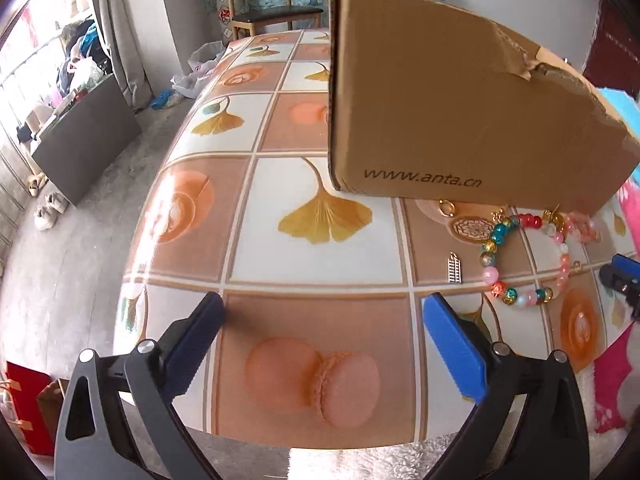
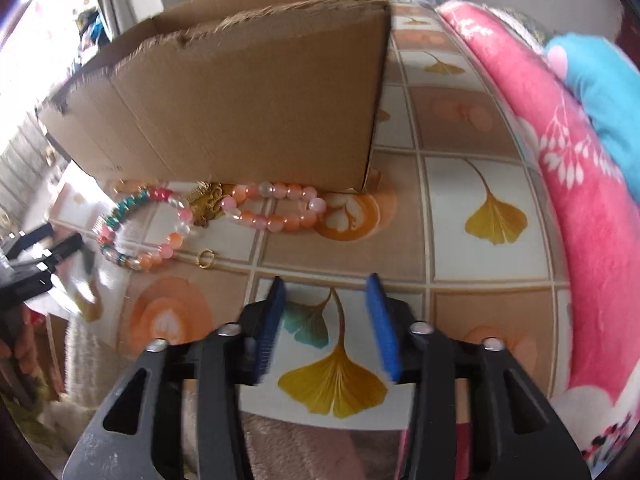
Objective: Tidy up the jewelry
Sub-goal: 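Withdraw both tools from the box back to the beaded bracelet, then grasp the beaded bracelet with the right tool while the left tool grasps it too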
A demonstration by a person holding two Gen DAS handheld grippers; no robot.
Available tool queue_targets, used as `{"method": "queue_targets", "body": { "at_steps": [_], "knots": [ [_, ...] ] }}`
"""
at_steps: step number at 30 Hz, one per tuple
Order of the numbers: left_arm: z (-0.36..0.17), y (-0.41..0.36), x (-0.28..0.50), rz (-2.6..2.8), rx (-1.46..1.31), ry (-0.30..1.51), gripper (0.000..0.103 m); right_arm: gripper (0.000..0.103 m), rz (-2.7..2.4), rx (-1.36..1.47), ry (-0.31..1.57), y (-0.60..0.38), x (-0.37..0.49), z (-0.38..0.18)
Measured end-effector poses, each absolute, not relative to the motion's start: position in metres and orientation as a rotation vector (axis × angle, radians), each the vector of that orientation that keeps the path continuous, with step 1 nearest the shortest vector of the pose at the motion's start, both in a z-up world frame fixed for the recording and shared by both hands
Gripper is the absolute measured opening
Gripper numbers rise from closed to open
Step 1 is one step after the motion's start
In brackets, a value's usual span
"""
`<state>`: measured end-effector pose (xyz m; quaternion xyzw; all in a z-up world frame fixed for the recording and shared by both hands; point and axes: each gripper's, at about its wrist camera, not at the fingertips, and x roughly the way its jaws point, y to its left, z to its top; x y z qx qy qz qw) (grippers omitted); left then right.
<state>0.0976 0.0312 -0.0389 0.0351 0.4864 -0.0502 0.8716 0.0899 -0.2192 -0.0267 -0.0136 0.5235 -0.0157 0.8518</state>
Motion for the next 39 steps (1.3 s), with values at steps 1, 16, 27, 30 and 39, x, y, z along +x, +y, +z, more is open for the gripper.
{"method": "queue_targets", "body": {
  "at_steps": [1, 16, 27, 30, 39],
  "knots": [
    [-0.039, 0.031, 0.096, -0.105, 0.078, 1.008, 0.098, 0.064, -0.032, -0.022, 1.107, -0.221, 0.090, -0.028],
    [-0.040, 0.032, 0.096, -0.138, 0.087, 0.999, 0.098, 0.095, 0.007, -0.053, 1.199, -0.233, 0.110, -0.040],
    [-0.041, 0.034, 0.097, -0.159, 0.094, 0.987, 0.098, 0.078, 0.163, 0.076, 1.065, -0.192, 0.126, 0.005],
    [-0.041, 0.035, 0.098, -0.165, 0.096, 0.983, 0.098, 0.054, 0.197, 0.058, 1.099, -0.173, 0.140, -0.006],
    [-0.041, 0.034, 0.098, -0.182, 0.105, 0.972, 0.099, 0.022, 0.195, -0.033, 1.140, -0.146, 0.152, -0.017]
  ]
}}
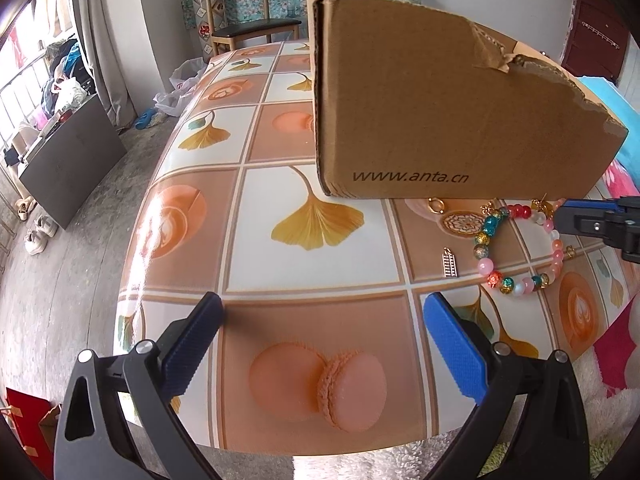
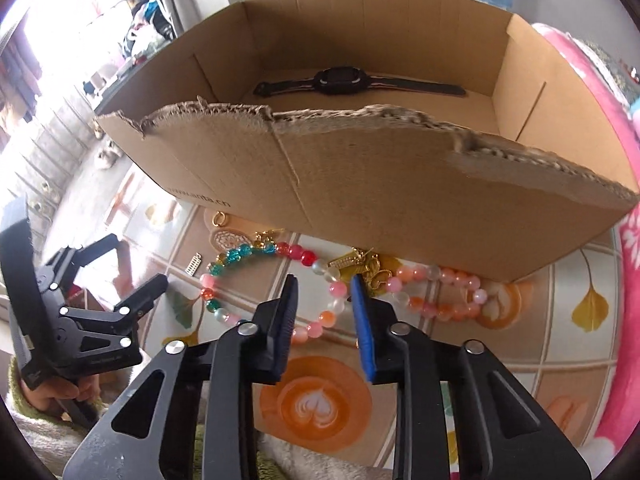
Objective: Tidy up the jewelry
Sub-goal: 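Grasp the beaded bracelet with the right tool while the left tool grasps it too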
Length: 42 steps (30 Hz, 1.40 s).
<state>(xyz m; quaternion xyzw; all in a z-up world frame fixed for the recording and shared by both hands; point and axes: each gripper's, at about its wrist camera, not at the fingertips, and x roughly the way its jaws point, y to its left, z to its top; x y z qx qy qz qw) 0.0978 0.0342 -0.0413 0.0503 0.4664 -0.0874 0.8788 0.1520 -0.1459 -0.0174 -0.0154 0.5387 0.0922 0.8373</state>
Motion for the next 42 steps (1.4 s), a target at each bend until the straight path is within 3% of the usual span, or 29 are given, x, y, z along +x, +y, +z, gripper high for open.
{"method": "queue_targets", "body": {
  "at_steps": [9, 12, 15, 23, 28, 42],
  "knots": [
    [-0.024, 0.041, 0.093, -0.235, 0.092, 0.878, 0.098, 0.014, 0.174, -0.095, 1.162, -0.138, 0.152, -0.029],
    [-0.007, 0.045, 0.088, -0.324, 0.007, 0.828, 0.091, 0.012, 0.175, -0.086, 1.167, -0.142, 0.153, -0.035],
    [0.002, 0.036, 0.086, -0.423, -0.041, 0.813, 0.081, 0.010, 0.185, -0.065, 1.166, -0.145, 0.155, -0.038],
    [-0.006, 0.000, 0.090, -0.575, -0.080, 0.906, 0.037, 0.008, 0.213, -0.041, 1.150, -0.150, 0.150, -0.039],
    [-0.018, -0.011, 0.098, -0.566, -0.097, 0.984, 0.022, 0.008, 0.237, -0.011, 1.142, -0.159, 0.151, -0.040],
    [-0.031, -0.040, 0.121, -0.457, -0.002, 1.076, 0.020, 0.008, 0.297, 0.057, 1.123, -0.192, 0.149, -0.041]
  ]
}}
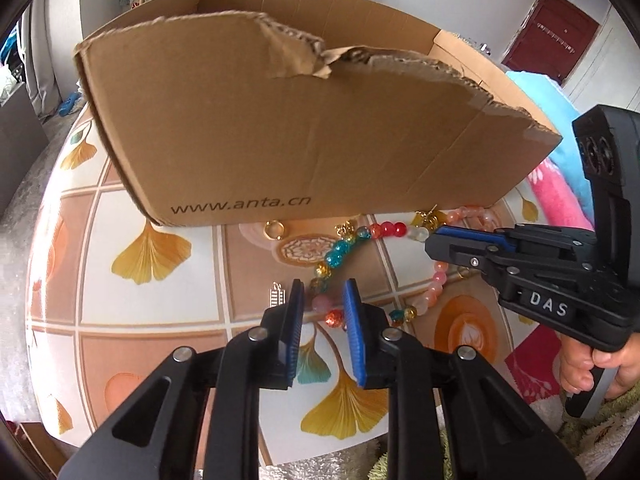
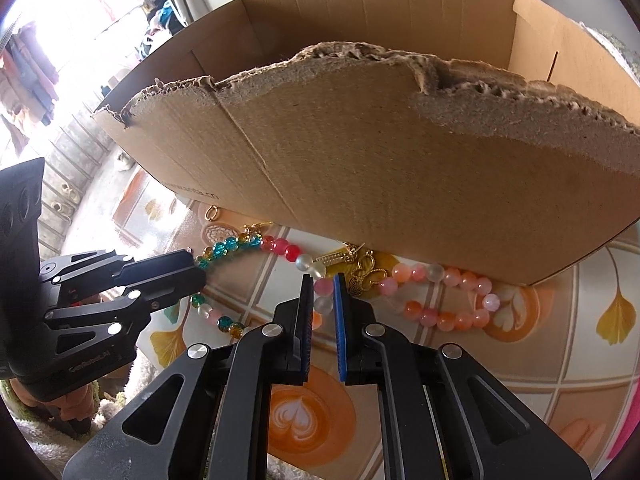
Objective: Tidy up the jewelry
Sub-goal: 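Grasp the beaded bracelet with the right tool while the left tool grasps it too, then lift the bracelet with both tools into the box and open them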
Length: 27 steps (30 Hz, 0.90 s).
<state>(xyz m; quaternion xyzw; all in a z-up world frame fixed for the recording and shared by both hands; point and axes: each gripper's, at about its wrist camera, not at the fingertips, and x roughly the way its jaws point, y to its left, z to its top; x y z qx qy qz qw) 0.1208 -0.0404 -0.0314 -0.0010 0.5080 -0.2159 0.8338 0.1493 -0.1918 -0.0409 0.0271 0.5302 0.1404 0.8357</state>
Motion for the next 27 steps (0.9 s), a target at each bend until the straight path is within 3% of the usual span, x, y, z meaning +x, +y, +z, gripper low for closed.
{"method": "queue_targets", "body": {
  "at_steps": [8, 13, 27],
  "knots": [
    [-0.031, -0.054, 0.121, -0.410, 0.097, 1.058, 0.020, 0.008, 0.320, 0.068, 1.117, -0.201, 0.145, -0.037],
    [-0.033, -0.057, 0.120, -0.386, 0.123, 1.044, 0.011, 0.011, 0.335, 0.062, 1.126, -0.204, 0.142, -0.033],
    [-0.034, -0.052, 0.115, -0.406, 0.116, 1.003, 0.010, 0.008, 0.291, -0.057, 1.129, -0.179, 0.140, -0.027]
  ]
}}
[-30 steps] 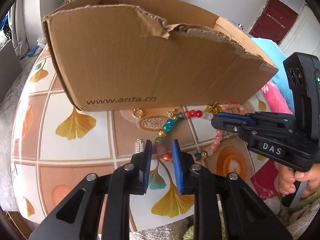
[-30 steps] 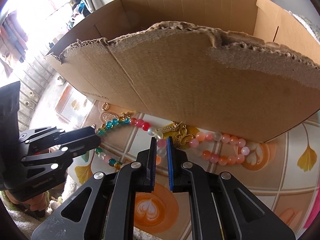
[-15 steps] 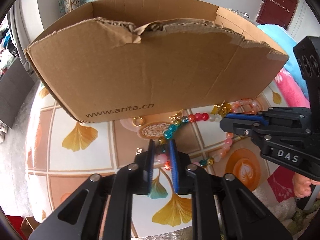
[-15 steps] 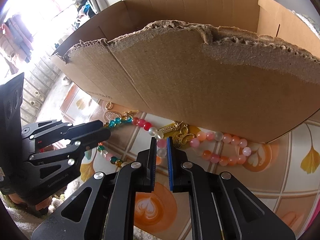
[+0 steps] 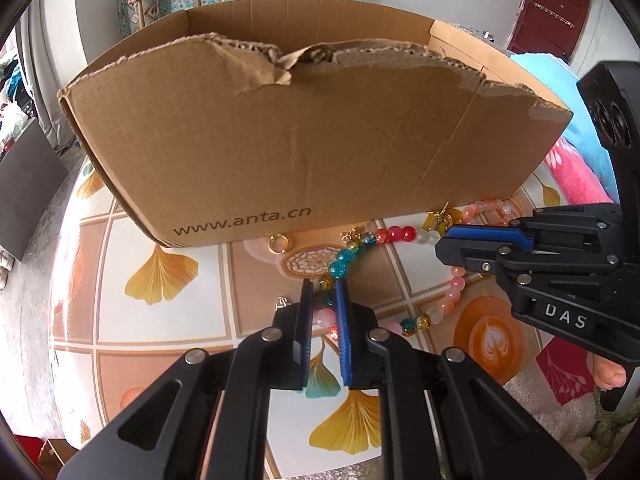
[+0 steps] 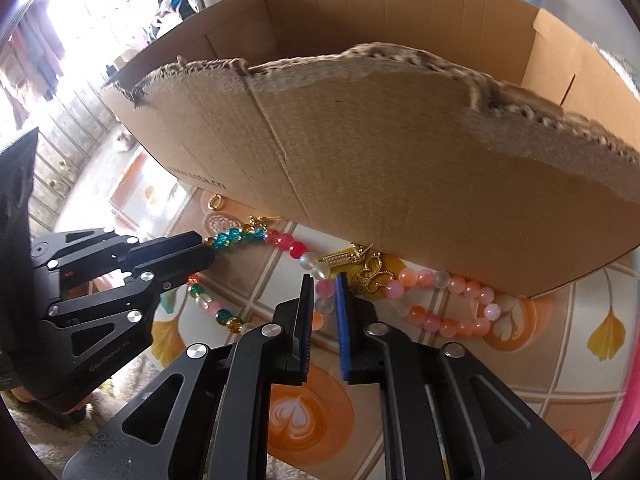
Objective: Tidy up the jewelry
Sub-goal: 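Lift the bracelet with both tools into the box and open them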
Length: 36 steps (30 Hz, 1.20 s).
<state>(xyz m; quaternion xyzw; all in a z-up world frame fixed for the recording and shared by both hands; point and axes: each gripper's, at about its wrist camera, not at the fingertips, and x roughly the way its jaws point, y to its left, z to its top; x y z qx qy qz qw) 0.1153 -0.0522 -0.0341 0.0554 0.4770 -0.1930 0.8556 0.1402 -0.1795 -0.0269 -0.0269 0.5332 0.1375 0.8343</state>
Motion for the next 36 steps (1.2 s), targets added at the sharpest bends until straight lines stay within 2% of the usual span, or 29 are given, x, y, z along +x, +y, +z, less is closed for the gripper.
{"method": "queue_targets", "body": {
  "at_steps": [15, 36],
  "knots": [
    [-0.023, -0.040, 0.100, -0.434, 0.100, 0.954, 0.009, 0.008, 0.256, -0.062, 1.067, -0.166, 0.127, 0.005],
    [0.024, -0.034, 0.062, -0.408, 0.126, 0.806, 0.009, 0.007, 0.266, -0.064, 0.900, -0.171, 0.085, 0.052]
  ]
}}
